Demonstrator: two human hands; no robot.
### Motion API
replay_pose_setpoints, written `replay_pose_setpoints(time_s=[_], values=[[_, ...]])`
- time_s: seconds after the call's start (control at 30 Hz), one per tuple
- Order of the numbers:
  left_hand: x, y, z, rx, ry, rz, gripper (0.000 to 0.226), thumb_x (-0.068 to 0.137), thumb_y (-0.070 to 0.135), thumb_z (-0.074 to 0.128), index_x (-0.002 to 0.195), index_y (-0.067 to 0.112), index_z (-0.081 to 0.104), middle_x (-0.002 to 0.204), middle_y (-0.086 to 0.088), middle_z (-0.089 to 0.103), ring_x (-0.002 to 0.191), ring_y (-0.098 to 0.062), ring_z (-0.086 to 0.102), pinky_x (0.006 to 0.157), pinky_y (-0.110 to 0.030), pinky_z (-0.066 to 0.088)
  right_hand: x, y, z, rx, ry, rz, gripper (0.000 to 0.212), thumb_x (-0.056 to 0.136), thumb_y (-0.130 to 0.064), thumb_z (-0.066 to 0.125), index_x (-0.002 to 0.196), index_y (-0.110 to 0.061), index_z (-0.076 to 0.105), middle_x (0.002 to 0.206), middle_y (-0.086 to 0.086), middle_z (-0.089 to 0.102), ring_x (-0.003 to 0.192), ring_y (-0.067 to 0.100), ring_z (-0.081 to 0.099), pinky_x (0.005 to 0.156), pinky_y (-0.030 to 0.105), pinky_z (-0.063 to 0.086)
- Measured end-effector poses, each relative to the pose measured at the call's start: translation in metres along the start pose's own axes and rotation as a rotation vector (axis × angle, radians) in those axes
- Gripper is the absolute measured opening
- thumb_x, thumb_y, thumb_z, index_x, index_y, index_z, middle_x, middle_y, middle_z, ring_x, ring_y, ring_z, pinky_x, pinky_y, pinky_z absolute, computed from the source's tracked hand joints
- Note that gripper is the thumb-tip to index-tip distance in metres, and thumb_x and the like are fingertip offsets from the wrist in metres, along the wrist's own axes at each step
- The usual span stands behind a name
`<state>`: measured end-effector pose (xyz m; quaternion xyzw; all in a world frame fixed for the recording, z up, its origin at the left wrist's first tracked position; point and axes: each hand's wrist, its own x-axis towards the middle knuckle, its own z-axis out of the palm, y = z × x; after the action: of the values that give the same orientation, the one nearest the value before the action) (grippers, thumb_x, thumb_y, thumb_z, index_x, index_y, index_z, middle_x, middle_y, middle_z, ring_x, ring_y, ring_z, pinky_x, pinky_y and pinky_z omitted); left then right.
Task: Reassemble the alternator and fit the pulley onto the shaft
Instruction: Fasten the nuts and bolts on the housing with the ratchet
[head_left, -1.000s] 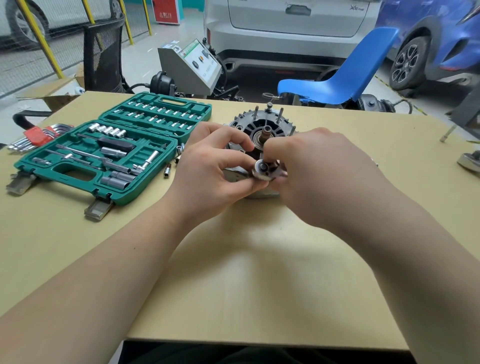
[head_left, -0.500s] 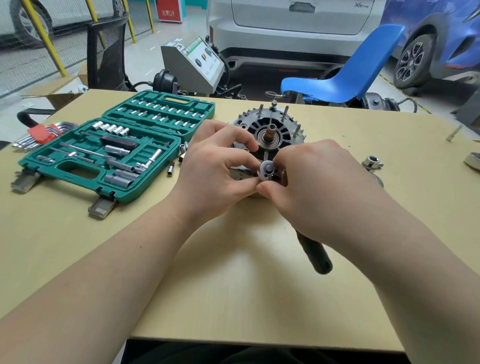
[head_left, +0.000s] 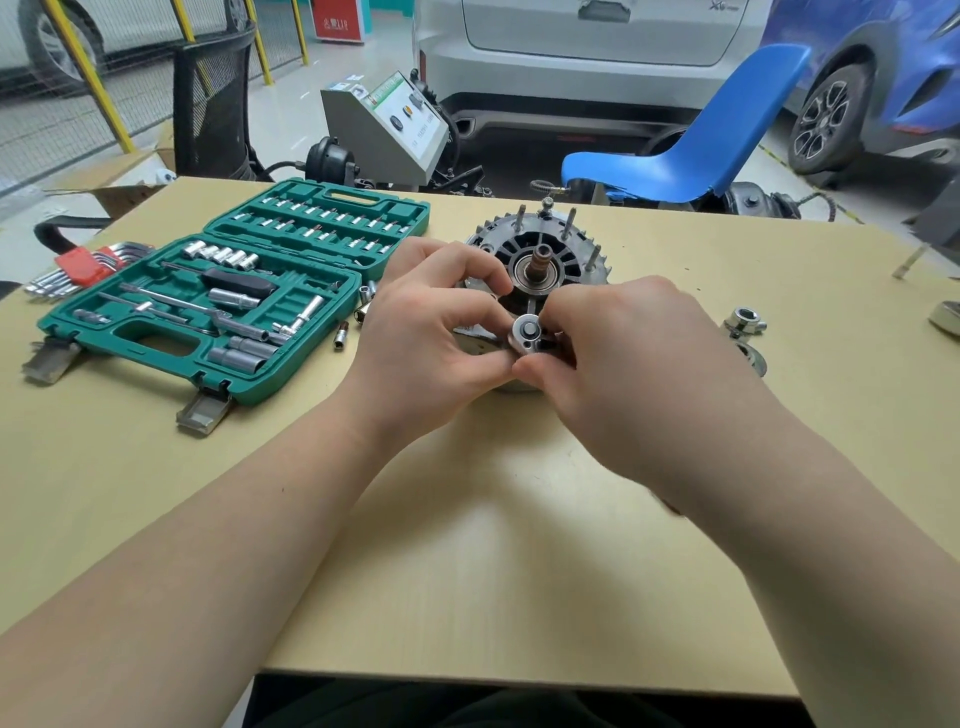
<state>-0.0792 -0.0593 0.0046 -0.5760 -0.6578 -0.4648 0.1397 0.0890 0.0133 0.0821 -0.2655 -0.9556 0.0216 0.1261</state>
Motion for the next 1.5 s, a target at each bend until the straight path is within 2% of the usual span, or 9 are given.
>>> replay_pose_setpoints(time_s=[0.1,0.2,0.27,0.47,0.7,0.8,1.0,1.33,1.5], values=[[0.000,0.000,0.000,-0.038,0.002,-0.005,0.018,0.081,0.040,0.092,0.081,0.023,0.086,0.107,0.007,0.073,0.106,-0.016,0.048,0.098,-0.025,0.036,0.006,0.006,-0.011,-0.125,0.002,-0.099,0.007,0.094,-0.031,0.065,0.100,-0.030,0.061,0.091,-0.005,0.058,0.089,0.028,0.056,0.063,0.035,0.044],[0.000,0.001,0.000,-0.043,-0.011,-0.005,0.017,0.081,0.038,0.096,0.085,0.024,0.088,0.105,0.006,0.073,0.104,-0.017,0.048,0.096,-0.025,0.037,0.010,0.009,-0.019,-0.130,-0.053,-0.129,0.023,0.094,-0.025,0.064,0.113,-0.037,0.067,0.098,-0.005,0.062,0.096,0.027,0.058,0.072,0.037,0.052],[0.000,0.001,0.000,-0.019,-0.008,0.009,0.017,0.082,0.039,0.093,0.087,0.023,0.088,0.106,0.007,0.073,0.104,-0.018,0.049,0.096,-0.023,0.036,0.010,0.006,-0.017,-0.148,-0.045,-0.083,0.007,0.094,-0.031,0.064,0.092,-0.030,0.058,0.084,-0.002,0.054,0.085,0.029,0.056,0.057,0.032,0.042],[-0.001,-0.001,0.000,0.021,-0.010,0.027,0.026,0.081,0.044,0.079,0.081,0.019,0.086,0.109,0.004,0.073,0.105,-0.019,0.048,0.099,-0.029,0.038,0.002,-0.009,0.001,-0.040,0.007,0.011,0.050,0.098,-0.038,0.057,0.068,-0.026,0.020,0.070,-0.005,0.031,0.075,0.026,0.041,0.050,0.022,0.018],[0.000,-0.001,0.000,-0.014,-0.020,0.009,0.018,0.083,0.042,0.091,0.086,0.025,0.088,0.108,0.007,0.072,0.104,-0.016,0.046,0.096,-0.022,0.035,0.008,0.003,-0.011,-0.187,0.023,-0.057,0.017,0.094,-0.027,0.063,0.108,-0.034,0.059,0.090,-0.005,0.058,0.084,0.030,0.056,0.053,0.030,0.026],[-0.001,0.000,0.000,0.011,-0.024,0.014,0.023,0.083,0.046,0.088,0.087,0.023,0.087,0.110,0.005,0.072,0.106,-0.017,0.046,0.096,-0.026,0.038,0.008,-0.001,-0.010,-0.175,0.005,-0.046,0.005,0.093,-0.033,0.063,0.097,-0.032,0.059,0.081,-0.004,0.051,0.079,0.029,0.053,0.050,0.029,0.024],[0.000,-0.001,-0.002,0.008,-0.036,0.012,0.035,0.080,0.054,0.079,0.081,0.019,0.084,0.112,0.006,0.070,0.108,-0.018,0.047,0.099,-0.025,0.036,0.002,-0.007,0.004,-0.059,0.052,-0.015,0.052,0.094,-0.046,0.061,0.068,-0.027,0.020,0.069,-0.006,0.032,0.075,0.027,0.042,0.055,0.034,0.025],[0.000,0.001,-0.001,0.009,-0.027,0.003,0.030,0.083,0.051,0.085,0.084,0.021,0.085,0.110,0.006,0.071,0.108,-0.018,0.049,0.098,-0.025,0.037,0.009,-0.002,-0.010,-0.178,0.029,-0.041,0.008,0.092,-0.032,0.063,0.095,-0.031,0.057,0.078,-0.004,0.048,0.073,0.027,0.049,0.050,0.028,0.021],[0.000,-0.001,-0.003,0.005,-0.045,0.006,0.035,0.080,0.055,0.079,0.082,0.021,0.084,0.112,0.005,0.071,0.110,-0.019,0.048,0.100,-0.021,0.033,0.004,-0.008,0.000,-0.088,0.050,-0.015,0.051,0.094,-0.045,0.062,0.067,-0.029,0.022,0.069,-0.007,0.031,0.075,0.026,0.043,0.049,0.025,0.019]])
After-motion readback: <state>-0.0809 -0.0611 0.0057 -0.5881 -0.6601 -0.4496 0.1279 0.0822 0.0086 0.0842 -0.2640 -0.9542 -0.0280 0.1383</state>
